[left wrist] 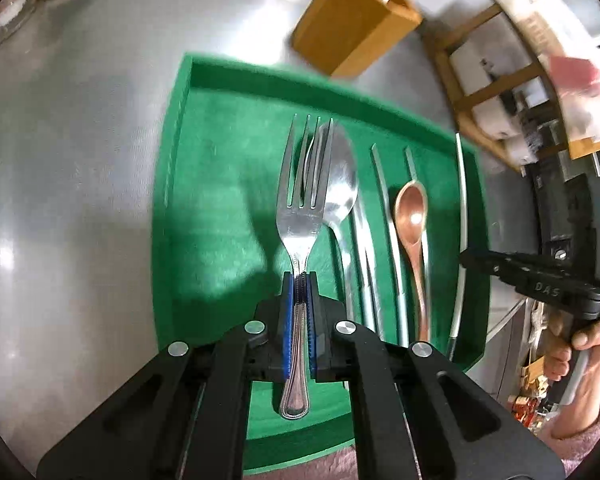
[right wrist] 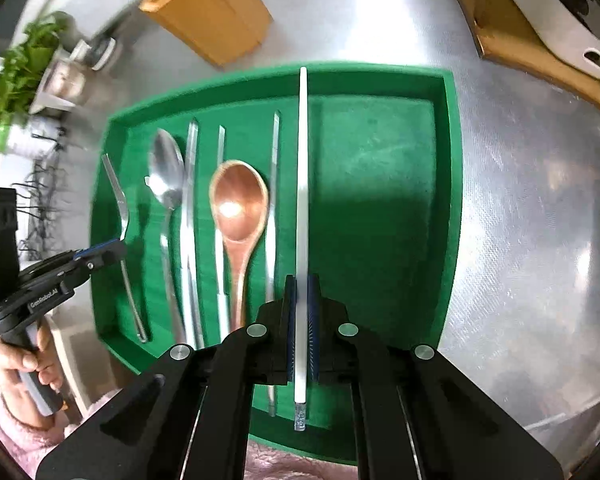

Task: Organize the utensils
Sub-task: 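Lift the fork and chopstick toward the wooden holder with both grippers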

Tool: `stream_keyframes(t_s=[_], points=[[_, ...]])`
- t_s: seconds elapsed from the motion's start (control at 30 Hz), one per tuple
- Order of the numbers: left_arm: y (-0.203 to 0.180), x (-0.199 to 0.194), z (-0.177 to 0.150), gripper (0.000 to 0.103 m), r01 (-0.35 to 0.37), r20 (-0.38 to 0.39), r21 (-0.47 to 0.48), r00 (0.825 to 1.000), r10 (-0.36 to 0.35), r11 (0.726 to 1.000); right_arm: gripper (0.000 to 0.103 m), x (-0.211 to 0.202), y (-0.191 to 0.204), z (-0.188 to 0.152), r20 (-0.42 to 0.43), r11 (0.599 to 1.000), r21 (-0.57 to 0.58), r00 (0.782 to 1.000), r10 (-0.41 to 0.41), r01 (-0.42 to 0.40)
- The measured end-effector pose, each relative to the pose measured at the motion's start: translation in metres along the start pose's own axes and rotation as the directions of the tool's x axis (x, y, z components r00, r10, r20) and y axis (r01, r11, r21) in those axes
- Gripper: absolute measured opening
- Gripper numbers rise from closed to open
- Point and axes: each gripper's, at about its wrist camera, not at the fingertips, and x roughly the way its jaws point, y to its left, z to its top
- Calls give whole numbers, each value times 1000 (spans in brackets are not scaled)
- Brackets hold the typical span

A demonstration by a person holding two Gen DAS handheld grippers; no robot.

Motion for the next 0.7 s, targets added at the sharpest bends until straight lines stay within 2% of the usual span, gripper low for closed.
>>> stream_keyframes(t_s=[0.1,0.17,0.27,0.4,0.47,0.5,0.67,0.7], points=[[-2,-14,1,5,7,105,36,994,-11,999,6,-12,5,1,86,999,-28,996,22,-20],[-5,-21,3,5,14,173,59,985,-24,998,6,-22,10,1,146,998,-56,989,39,-31],[-11,-35,4,5,27,275,105,960,-56,994,6,-34,15,-1,255,995,-97,967,15,10],[-20,-50,7,5,25,395,148,915,-82,989,6,-49,20,6,375,993,-114,927,25,19],[-25,-61,8,5,10,464,173,881,-90,985,6,-54,23,9,426,993,-120,904,32,21],[-27,-65,9,5,5,484,179,870,-93,984,6,-59,24,11,461,992,-124,886,41,19],[-40,-78,21,5,-4,597,207,793,-123,978,6,-75,35,28,576,991,-137,814,74,7],[-40,-81,21,5,-3,610,207,782,-127,978,6,-79,36,30,593,990,-139,802,79,5]])
